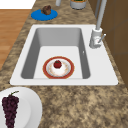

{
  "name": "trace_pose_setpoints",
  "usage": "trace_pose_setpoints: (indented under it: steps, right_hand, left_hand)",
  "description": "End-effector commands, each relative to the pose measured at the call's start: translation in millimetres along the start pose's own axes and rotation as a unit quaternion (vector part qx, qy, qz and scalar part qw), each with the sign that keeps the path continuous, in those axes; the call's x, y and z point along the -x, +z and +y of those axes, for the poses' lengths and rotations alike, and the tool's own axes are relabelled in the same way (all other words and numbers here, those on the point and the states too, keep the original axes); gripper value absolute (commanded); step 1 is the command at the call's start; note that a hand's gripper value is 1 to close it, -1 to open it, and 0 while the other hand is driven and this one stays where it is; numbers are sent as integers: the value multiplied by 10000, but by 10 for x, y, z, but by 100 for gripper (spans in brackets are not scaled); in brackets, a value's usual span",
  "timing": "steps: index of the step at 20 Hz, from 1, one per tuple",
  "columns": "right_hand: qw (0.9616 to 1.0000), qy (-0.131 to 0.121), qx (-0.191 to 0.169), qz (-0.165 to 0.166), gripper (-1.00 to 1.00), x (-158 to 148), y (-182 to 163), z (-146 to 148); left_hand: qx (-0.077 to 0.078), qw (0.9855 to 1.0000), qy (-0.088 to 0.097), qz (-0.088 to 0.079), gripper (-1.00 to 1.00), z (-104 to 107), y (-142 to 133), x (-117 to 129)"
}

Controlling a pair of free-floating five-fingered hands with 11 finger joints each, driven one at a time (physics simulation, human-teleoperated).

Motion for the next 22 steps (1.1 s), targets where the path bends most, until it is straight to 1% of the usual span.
trace_pose_setpoints:
  steps: [1, 2, 3, 4, 5, 6, 7, 8, 9, 11, 12, 16, 22]
  right_hand:
    - [10000, 0, 0, 0, 0, 0, 0, 0]
    - [10000, 0, 0, 0, 0, 0, 0, 0]
    - [10000, 0, 0, 0, 0, 0, 0, 0]
    - [10000, 0, 0, 0, 0, 0, 0, 0]
    - [10000, 0, 0, 0, 0, 0, 0, 0]
    - [10000, 0, 0, 0, 0, 0, 0, 0]
    - [10000, 0, 0, 0, 0, 0, 0, 0]
    - [10000, 0, 0, 0, 0, 0, 0, 0]
    - [10000, 0, 0, 0, 0, 0, 0, 0]
    - [10000, 0, 0, 0, 0, 0, 0, 0]
    - [10000, 0, 0, 0, 0, 0, 0, 0]
    - [10000, 0, 0, 0, 0, 0, 0, 0]
    - [10000, 0, 0, 0, 0, 0, 0, 0]
  left_hand:
    - [-54, 10000, 11, 37, -100, -12, 1, 11]
    - [-1, 10000, 0, 0, -100, 14, 70, 30]
    - [81, 10000, 6, -33, -100, -61, 35, 29]
    - [106, 9999, -23, -74, -100, -69, 41, -20]
    - [55, 10000, -34, -64, -100, -115, 44, -49]
    - [-62, 9999, -18, -114, -100, -127, 18, -81]
    - [-151, 9998, 36, -159, -100, -99, -10, -59]
    - [-428, 9990, -67, -95, -100, -30, -85, -23]
    - [-534, 9986, -52, -42, -100, -4, -147, -18]
    - [-550, 9985, -80, 28, -100, 19, -223, -44]
    - [-560, 9984, -52, 50, -100, 32, -263, -51]
    - [-726, 9971, -90, 226, -100, -16, -368, -142]
    - [-736, 9969, -57, 277, -100, -93, -472, -260]
